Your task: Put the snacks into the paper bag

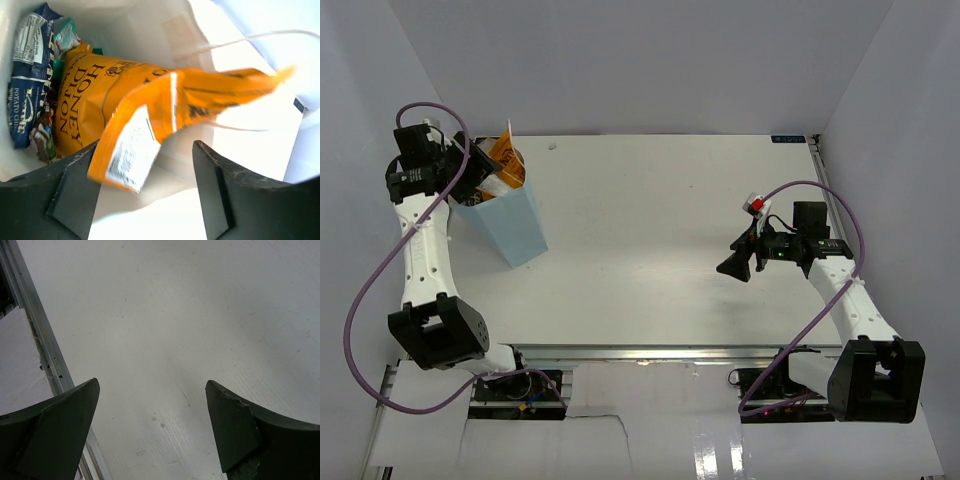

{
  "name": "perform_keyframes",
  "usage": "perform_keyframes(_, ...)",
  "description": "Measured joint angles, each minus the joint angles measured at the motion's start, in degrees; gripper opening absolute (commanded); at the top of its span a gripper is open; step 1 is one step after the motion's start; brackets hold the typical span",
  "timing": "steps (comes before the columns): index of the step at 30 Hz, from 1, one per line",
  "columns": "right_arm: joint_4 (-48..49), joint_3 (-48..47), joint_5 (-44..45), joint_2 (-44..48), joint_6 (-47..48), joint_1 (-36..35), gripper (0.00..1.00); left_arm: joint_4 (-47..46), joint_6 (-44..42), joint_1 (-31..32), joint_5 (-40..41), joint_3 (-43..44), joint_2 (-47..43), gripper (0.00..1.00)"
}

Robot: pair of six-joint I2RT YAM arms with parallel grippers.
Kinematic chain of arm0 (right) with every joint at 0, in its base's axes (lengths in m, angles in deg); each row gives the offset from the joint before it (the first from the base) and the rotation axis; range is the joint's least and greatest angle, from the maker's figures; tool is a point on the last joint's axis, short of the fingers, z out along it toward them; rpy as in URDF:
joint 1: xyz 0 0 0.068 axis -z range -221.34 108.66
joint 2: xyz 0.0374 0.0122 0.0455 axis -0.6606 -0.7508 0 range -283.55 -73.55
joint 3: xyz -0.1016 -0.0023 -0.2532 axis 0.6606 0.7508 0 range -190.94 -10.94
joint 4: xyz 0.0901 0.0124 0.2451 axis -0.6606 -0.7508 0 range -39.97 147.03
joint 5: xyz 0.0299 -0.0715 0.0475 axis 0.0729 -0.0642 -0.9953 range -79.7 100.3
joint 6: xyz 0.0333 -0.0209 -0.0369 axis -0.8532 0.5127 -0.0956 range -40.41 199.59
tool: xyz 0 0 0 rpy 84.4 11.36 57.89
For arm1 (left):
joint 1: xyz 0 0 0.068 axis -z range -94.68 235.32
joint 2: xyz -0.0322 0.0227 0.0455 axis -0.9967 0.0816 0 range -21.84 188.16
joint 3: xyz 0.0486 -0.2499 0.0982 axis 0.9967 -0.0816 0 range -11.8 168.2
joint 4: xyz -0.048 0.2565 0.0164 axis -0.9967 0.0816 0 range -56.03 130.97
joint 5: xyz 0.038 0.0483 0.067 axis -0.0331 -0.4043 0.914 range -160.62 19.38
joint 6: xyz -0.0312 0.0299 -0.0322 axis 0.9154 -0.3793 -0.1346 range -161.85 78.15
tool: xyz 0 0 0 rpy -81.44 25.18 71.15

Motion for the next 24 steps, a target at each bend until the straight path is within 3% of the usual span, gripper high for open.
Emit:
perform_keyframes(9, 0.02, 0.0, -0.02, -0.55, -0.02, 0.0, 0.92, -0.55, -2.05, -0.13, -0.85, 5.51, -3.58, 0.82)
perform_keyframes(24, 0.02, 0.0, -0.02, -0.83, -0.13, 0.0, 0.92, -3.48, -7.61, 0.85, -2.93, 15.78, 7.06, 0.82)
